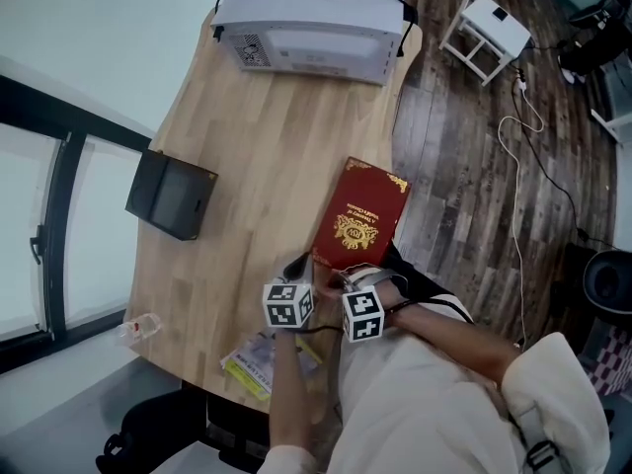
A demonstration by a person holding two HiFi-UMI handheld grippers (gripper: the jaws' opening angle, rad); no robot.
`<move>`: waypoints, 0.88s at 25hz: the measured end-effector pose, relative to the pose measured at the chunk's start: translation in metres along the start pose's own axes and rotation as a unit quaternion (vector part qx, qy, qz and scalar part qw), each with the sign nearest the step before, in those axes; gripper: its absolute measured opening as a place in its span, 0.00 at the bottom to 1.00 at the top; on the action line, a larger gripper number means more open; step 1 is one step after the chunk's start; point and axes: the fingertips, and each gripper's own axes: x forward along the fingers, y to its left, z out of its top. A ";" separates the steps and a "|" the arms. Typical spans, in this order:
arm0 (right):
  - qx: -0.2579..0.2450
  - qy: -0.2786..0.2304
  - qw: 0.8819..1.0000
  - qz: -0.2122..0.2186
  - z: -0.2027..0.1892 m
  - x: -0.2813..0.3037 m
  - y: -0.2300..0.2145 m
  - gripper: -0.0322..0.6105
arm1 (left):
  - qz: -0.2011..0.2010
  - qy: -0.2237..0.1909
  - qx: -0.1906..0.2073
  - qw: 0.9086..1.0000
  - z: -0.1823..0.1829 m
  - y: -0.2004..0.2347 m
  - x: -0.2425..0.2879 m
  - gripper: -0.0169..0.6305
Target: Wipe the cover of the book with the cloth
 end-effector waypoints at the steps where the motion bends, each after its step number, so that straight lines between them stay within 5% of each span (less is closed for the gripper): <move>1: 0.013 -0.012 1.000 -0.014 0.000 -0.009 -0.013 0.09 | -0.001 -0.001 -0.003 1.000 0.001 0.000 0.000 0.04; 4: 0.097 -0.041 0.990 -0.090 -0.016 -0.042 -0.088 0.09 | -0.002 -0.007 -0.011 1.000 0.003 0.000 0.001 0.04; 10: 0.173 -0.025 0.940 -0.292 -0.075 -0.081 -0.227 0.09 | 0.038 -0.002 0.011 0.999 0.001 -0.005 -0.009 0.04; 14: 0.162 0.006 0.955 -0.248 -0.069 -0.043 -0.217 0.09 | 0.062 -0.007 0.024 0.998 -0.007 -0.014 -0.029 0.04; 22: 0.117 -0.018 0.972 -0.201 -0.013 -0.014 -0.152 0.09 | 0.082 -0.039 -0.013 0.996 -0.026 -0.006 -0.056 0.04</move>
